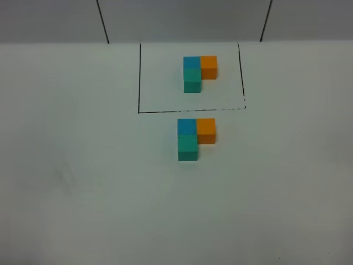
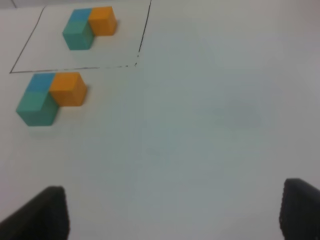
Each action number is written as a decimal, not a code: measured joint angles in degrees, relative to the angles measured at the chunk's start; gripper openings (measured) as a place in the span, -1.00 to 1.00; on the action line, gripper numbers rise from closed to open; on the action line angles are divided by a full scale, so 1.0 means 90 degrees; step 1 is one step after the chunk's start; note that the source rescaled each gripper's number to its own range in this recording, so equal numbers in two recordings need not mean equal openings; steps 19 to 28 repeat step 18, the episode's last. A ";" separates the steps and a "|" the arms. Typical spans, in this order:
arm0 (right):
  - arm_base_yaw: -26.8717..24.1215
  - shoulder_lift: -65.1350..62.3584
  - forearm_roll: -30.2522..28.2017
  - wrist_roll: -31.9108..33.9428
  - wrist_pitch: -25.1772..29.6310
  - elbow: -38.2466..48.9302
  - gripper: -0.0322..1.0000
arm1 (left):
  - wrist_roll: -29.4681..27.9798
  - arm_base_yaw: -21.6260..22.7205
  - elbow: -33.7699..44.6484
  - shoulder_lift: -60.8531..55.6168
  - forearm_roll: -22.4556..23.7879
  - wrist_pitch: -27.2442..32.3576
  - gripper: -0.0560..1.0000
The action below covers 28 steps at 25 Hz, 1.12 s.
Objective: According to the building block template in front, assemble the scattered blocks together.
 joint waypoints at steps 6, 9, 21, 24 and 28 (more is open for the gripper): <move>-0.0131 0.0000 -0.0299 0.0383 0.0000 0.0000 0.46 | 0.0000 0.0000 0.0000 0.0000 0.0000 0.0000 0.04; -0.0131 0.0000 -0.0324 0.0438 0.0000 0.0000 0.46 | 0.0000 0.0000 0.0000 0.0000 0.0000 0.0000 0.04; -0.0131 0.0000 -0.0324 0.0457 0.0000 0.0000 0.47 | 0.0000 0.0000 0.0000 0.0000 0.0000 0.0000 0.04; -0.0131 0.0000 -0.0324 0.0457 0.0000 0.0000 0.47 | 0.0000 0.0000 0.0000 0.0000 0.0000 0.0000 0.04; -0.0131 0.0000 -0.0324 0.0457 0.0000 0.0000 0.47 | 0.0000 0.0000 0.0000 0.0000 0.0000 0.0000 0.04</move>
